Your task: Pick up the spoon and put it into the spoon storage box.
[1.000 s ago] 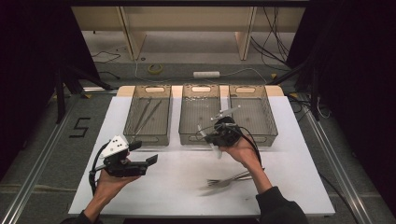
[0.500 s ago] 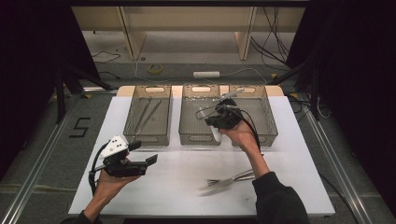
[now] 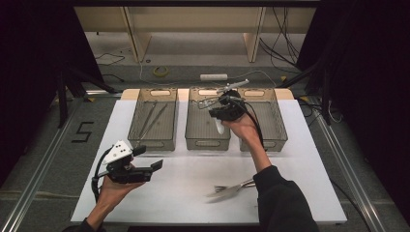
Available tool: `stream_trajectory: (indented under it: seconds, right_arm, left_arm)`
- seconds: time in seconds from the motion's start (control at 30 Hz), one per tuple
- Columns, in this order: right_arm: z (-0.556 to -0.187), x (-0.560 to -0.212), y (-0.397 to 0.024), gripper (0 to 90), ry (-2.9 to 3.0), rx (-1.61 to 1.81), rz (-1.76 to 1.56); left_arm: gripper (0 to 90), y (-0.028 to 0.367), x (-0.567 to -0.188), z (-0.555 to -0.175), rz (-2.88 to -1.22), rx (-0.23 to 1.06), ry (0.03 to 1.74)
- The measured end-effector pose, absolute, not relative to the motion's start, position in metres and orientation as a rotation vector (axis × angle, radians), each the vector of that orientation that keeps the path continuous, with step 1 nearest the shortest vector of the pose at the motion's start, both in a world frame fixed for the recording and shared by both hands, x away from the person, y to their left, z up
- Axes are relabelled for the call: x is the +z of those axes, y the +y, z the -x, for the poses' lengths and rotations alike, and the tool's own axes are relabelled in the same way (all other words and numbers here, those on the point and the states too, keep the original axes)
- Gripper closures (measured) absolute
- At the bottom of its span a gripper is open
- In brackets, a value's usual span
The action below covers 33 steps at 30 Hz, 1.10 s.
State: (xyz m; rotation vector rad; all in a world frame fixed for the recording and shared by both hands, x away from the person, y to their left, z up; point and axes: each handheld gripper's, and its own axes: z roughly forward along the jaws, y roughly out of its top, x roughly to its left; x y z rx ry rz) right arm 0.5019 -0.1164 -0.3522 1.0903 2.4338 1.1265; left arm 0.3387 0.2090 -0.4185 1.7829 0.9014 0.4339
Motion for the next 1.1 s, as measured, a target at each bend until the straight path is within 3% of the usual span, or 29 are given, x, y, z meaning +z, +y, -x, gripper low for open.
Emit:
stream_trajectory:
  seconds: [1.1]
  right_arm:
    - [-0.533,-0.376,-0.092,85.3,2.385,1.066,-1.192]
  left_arm:
    - [16.0,0.209,-0.418,-0.337,-1.771,0.437,0.897]
